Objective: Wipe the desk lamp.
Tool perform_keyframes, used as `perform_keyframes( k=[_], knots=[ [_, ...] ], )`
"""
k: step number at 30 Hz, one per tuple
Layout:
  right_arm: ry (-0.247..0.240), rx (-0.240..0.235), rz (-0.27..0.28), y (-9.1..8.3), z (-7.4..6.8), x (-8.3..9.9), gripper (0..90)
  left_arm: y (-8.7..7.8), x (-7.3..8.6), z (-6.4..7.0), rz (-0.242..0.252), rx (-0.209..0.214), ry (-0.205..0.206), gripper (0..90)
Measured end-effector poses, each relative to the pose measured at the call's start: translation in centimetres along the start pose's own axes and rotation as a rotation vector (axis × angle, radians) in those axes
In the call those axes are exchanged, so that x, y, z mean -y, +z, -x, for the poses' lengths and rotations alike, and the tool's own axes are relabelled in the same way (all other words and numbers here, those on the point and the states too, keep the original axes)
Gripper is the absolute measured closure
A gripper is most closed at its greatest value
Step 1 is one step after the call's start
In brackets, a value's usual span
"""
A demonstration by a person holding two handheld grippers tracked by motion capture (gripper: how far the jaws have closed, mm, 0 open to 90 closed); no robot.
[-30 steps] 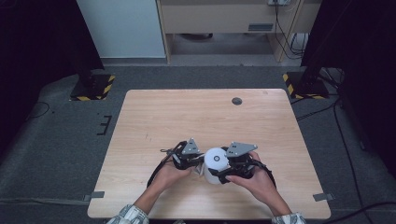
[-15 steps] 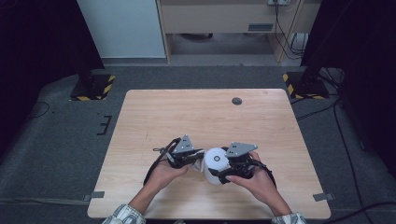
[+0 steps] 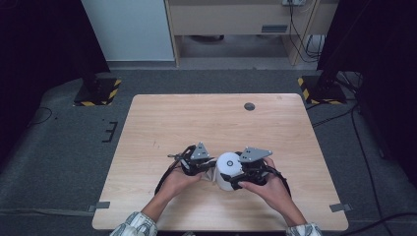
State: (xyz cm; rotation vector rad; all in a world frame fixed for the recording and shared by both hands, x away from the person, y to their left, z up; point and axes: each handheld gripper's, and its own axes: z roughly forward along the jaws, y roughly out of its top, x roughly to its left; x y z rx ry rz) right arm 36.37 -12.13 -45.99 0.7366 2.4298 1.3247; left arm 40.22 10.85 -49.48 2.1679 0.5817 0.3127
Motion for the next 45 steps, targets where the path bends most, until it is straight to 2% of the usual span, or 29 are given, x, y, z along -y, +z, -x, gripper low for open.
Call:
perform_keyframes(
  k=[6,9,14,19,22,28,31,36,43,45],
  knots=[
    [0.008,-0.005,0.002,-0.3,-0.1,0.0,5.8,-0.1,0.1,0.8,-0.007,0.010,0.018,82.0],
    [0.006,-0.004,-0.009,-0.3,-0.2,0.2,7.2,-0.6,0.5,1.6,-0.025,0.025,0.037,82.0],
    [-0.005,-0.013,-0.016,-0.1,-0.3,0.3,8.7,-2.2,0.8,3.0,-0.018,0.055,0.048,81.9],
    [-0.009,-0.010,-0.016,-0.1,-0.3,0.2,8.8,-2.9,1.3,4.1,-0.028,0.088,0.075,81.8],
    [-0.008,-0.011,-0.014,0.0,-0.3,0.2,8.7,-3.6,1.4,4.3,-0.018,0.077,0.075,81.8],
    [-0.008,0.000,0.002,-0.8,-0.4,0.2,4.2,-4.7,1.6,1.9,0.020,-0.004,0.009,81.8],
    [-0.020,0.009,-0.004,-1.7,-0.6,0.7,4.1,-5.8,2.2,0.1,0.040,-0.069,-0.043,81.2],
    [-0.007,0.014,-0.013,-2.9,-0.4,2.3,4.0,-7.0,3.6,-2.8,0.032,-0.168,-0.115,81.2],
    [0.038,0.028,-0.080,-3.8,0.8,4.5,4.6,-7.6,4.5,-4.4,0.038,-0.236,-0.170,81.0],
    [0.052,0.049,-0.097,-3.9,1.5,4.9,5.4,-7.7,4.5,-4.6,0.045,-0.246,-0.181,81.0]
  ],
)
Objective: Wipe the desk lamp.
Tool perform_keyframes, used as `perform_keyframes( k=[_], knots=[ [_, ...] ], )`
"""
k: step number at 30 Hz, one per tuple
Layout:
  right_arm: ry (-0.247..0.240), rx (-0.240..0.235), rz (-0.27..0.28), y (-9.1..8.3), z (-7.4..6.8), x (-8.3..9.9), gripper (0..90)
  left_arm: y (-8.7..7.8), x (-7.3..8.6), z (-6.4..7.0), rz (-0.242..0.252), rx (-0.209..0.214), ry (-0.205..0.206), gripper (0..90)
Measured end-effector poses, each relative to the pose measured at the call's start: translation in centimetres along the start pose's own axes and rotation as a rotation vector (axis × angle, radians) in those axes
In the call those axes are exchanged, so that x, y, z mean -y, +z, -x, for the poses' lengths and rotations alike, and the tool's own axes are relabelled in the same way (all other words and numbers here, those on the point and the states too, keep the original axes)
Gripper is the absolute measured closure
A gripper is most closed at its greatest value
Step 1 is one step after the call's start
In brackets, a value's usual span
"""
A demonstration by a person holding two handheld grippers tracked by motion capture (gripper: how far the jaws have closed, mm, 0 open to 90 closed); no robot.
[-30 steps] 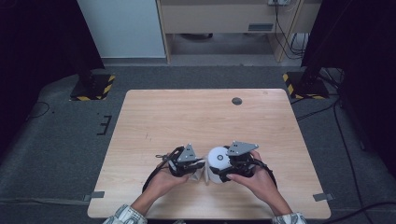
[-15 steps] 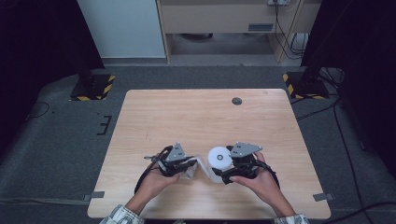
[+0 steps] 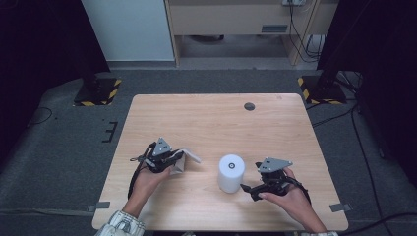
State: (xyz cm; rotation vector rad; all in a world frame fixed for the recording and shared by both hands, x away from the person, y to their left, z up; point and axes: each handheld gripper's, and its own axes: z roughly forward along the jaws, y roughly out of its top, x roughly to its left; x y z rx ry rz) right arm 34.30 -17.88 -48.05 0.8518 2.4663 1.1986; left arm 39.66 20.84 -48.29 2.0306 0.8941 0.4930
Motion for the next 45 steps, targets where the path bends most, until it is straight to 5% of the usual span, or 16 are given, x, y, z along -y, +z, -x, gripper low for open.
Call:
perform_keyframes(
  k=[8,11,15,17,19,21,23,34,40,45],
  knots=[
    [0.115,0.141,-0.024,-0.2,2.9,1.1,6.9,0.0,-0.3,-1.9,0.029,-0.104,-0.038,80.8],
    [0.177,0.185,-0.014,-0.4,3.9,1.5,6.9,1.1,0.2,-3.1,-0.006,-0.146,-0.055,80.6],
    [0.208,0.216,-0.022,-0.5,4.4,1.7,7.1,2.5,1.2,-4.0,-0.066,-0.147,-0.056,78.6],
    [0.208,0.231,-0.025,-0.5,4.5,1.8,7.1,3.1,1.8,-4.3,-0.105,-0.152,-0.060,66.6],
    [0.213,0.241,-0.028,-0.5,4.7,1.9,6.8,3.2,1.9,-4.5,-0.100,-0.184,-0.056,42.5],
    [0.216,0.255,-0.026,-0.5,4.9,2.0,6.7,2.9,1.5,-4.5,-0.082,-0.213,-0.098,17.2],
    [0.231,0.268,-0.021,-0.6,5.1,2.1,7.9,2.1,1.0,-4.2,-0.032,-0.223,-0.121,6.8],
    [0.326,0.396,-0.018,-0.5,7.8,2.9,7.7,-2.1,1.2,-2.7,0.034,-0.174,-0.082,3.2],
    [0.370,0.431,-0.041,-0.6,9.2,3.8,7.2,-3.9,2.6,-2.5,-0.008,-0.175,-0.063,3.2],
    [0.421,0.441,-0.078,-0.5,10.3,4.9,7.2,-4.7,4.4,-2.2,-0.098,-0.187,-0.047,3.6]
  ],
)
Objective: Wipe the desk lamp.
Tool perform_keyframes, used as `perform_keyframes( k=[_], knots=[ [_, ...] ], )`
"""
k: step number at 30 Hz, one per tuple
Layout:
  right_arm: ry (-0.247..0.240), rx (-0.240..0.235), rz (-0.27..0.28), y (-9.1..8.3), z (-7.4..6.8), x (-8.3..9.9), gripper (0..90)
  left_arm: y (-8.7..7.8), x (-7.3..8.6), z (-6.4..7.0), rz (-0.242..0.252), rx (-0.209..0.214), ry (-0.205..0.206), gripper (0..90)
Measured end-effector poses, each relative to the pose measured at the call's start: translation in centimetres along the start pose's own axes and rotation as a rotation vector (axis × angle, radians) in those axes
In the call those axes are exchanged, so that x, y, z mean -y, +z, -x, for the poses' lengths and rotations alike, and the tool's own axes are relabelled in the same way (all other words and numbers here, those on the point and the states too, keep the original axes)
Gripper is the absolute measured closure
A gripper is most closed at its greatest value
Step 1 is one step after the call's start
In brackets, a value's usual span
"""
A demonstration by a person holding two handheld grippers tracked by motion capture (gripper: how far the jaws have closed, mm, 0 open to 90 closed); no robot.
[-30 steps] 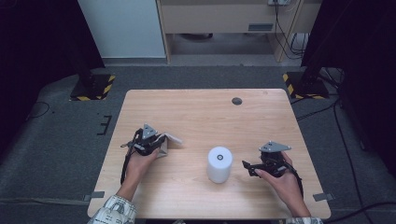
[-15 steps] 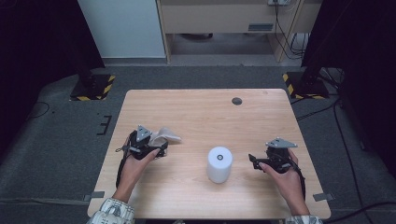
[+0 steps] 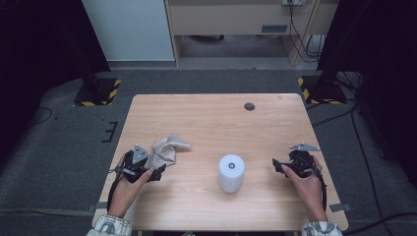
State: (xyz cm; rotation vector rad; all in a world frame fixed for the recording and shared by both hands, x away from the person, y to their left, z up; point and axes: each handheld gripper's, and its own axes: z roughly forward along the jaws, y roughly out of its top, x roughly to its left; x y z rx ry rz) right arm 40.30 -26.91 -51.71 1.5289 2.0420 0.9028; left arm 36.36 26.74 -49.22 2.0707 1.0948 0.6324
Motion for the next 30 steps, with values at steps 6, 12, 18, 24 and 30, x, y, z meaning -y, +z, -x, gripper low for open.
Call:
perform_keyframes(
  k=[6,12,18,24,30],
  knots=[
    [0.029,0.004,-0.025,0.2,0.4,0.6,6.7,-1.1,1.7,-0.1,-0.056,-0.016,-0.003,4.1],
    [0.036,0.014,-0.050,0.8,0.4,1.3,9.1,-1.9,2.9,-0.7,-0.080,-0.014,-0.013,3.6],
    [-0.016,0.043,-0.021,1.2,-0.4,1.9,3.0,-1.1,4.0,-1.5,-0.150,0.006,-0.071,3.7],
    [-0.016,0.040,-0.013,1.3,-0.8,1.9,2.9,-0.5,4.2,-1.5,-0.187,0.011,-0.064,3.8],
    [-0.027,0.036,-0.013,1.4,-0.7,1.8,2.9,0.1,4.4,-1.7,-0.226,0.011,-0.075,3.2]
  ],
)
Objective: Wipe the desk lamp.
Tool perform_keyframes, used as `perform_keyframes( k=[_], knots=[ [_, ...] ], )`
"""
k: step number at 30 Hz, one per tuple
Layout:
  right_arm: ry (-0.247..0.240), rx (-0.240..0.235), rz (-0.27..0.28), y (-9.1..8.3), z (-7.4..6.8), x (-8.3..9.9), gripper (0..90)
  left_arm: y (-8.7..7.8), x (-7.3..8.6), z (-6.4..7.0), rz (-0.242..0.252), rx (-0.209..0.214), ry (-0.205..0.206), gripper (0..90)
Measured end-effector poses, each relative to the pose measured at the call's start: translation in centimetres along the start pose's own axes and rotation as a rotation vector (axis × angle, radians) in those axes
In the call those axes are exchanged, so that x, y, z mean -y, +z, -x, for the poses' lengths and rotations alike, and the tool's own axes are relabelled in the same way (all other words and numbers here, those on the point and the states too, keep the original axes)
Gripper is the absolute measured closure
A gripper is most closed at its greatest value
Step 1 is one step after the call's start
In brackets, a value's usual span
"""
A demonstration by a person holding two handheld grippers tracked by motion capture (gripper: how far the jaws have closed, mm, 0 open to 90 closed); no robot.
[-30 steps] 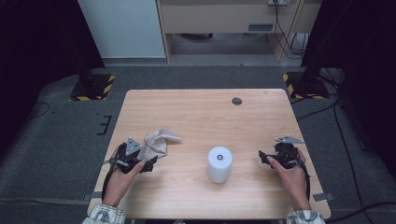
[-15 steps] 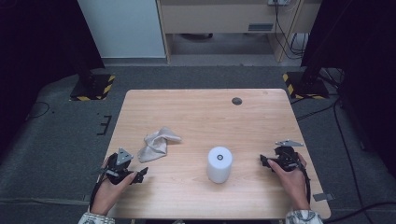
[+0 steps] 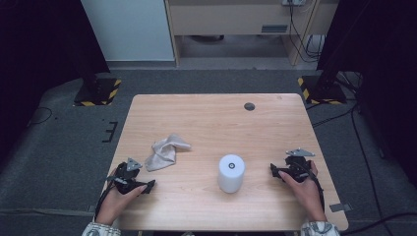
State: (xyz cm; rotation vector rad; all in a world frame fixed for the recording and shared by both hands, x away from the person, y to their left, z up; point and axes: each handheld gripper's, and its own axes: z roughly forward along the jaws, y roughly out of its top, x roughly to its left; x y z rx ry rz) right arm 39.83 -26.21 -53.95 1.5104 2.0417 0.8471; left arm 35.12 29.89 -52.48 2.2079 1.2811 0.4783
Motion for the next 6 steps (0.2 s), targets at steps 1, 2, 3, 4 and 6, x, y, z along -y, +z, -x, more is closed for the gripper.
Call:
perform_keyframes(
  k=[1,2,3,4,6],
  knots=[
    [-0.003,-0.006,0.001,0.03,0.05,-0.02,2.8,0.00,0.03,-0.04,0.000,0.001,-0.003,3.2],
    [-0.002,-0.007,0.001,0.04,0.05,-0.03,2.8,0.00,0.08,-0.07,-0.001,0.003,-0.011,3.1],
    [-0.004,-0.007,0.001,0.04,0.06,-0.03,2.8,0.01,0.12,-0.11,-0.002,0.005,-0.020,3.0],
    [-0.003,-0.006,0.001,0.05,0.06,-0.03,2.8,0.03,0.16,-0.15,-0.002,0.009,-0.027,3.0],
    [-0.003,-0.007,0.001,0.04,0.05,-0.04,2.8,0.05,0.17,-0.17,-0.003,0.011,-0.030,2.6]
  ],
)
